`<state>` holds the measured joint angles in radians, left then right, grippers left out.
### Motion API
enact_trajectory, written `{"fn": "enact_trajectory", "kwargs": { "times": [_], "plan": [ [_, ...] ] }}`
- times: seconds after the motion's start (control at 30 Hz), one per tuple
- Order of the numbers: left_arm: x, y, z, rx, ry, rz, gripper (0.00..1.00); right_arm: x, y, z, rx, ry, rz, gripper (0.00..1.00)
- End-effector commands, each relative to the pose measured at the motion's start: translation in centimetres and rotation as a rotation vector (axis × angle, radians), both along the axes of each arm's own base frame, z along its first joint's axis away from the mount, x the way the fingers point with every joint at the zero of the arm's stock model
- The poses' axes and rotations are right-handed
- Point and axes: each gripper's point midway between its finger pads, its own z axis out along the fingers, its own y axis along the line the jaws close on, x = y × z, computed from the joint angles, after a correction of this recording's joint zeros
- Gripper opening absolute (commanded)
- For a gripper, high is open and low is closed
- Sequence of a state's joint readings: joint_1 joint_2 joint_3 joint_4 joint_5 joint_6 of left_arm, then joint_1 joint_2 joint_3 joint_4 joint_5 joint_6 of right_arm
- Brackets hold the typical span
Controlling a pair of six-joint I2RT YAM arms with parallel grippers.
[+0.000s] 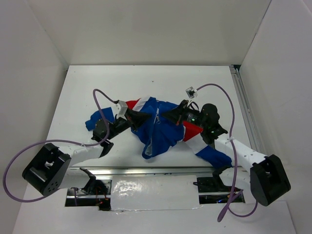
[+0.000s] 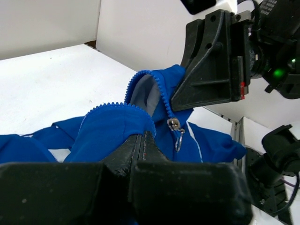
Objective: Zip up the jacket
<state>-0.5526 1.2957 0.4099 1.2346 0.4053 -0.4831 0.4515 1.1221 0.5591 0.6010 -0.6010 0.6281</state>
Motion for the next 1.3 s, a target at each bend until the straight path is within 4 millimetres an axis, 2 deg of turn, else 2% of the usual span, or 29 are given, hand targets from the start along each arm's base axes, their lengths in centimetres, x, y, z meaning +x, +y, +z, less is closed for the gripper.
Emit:
{"fn": "enact_trajectory", "kwargs": {
  "times": [0.0,0.33,0.8,1.27],
  "plan": [
    [-2.8,1.7,8.9,-0.214,-0.317,-0.003,0.0,0.7,-0.1,1.1,0.014,-0.021,-0.023,0.0],
    [-3.0,1.8,10.2,-0.24,-0.285,-0.013,0.0,0.4,0.0,1.7,0.024,-0.053,-0.011,0.0],
    [-2.1,0.9,9.8,-0.26,-0.224,0.029,0.0,0.5,0.7,2.6,0.043,-0.076,-0.021,0.0],
    [-1.9,1.7,10.1,-0.268,-0.24,0.074,0.0,0.3,0.5,2.9,0.035,-0.083,-0.036,0.0]
  ]
}}
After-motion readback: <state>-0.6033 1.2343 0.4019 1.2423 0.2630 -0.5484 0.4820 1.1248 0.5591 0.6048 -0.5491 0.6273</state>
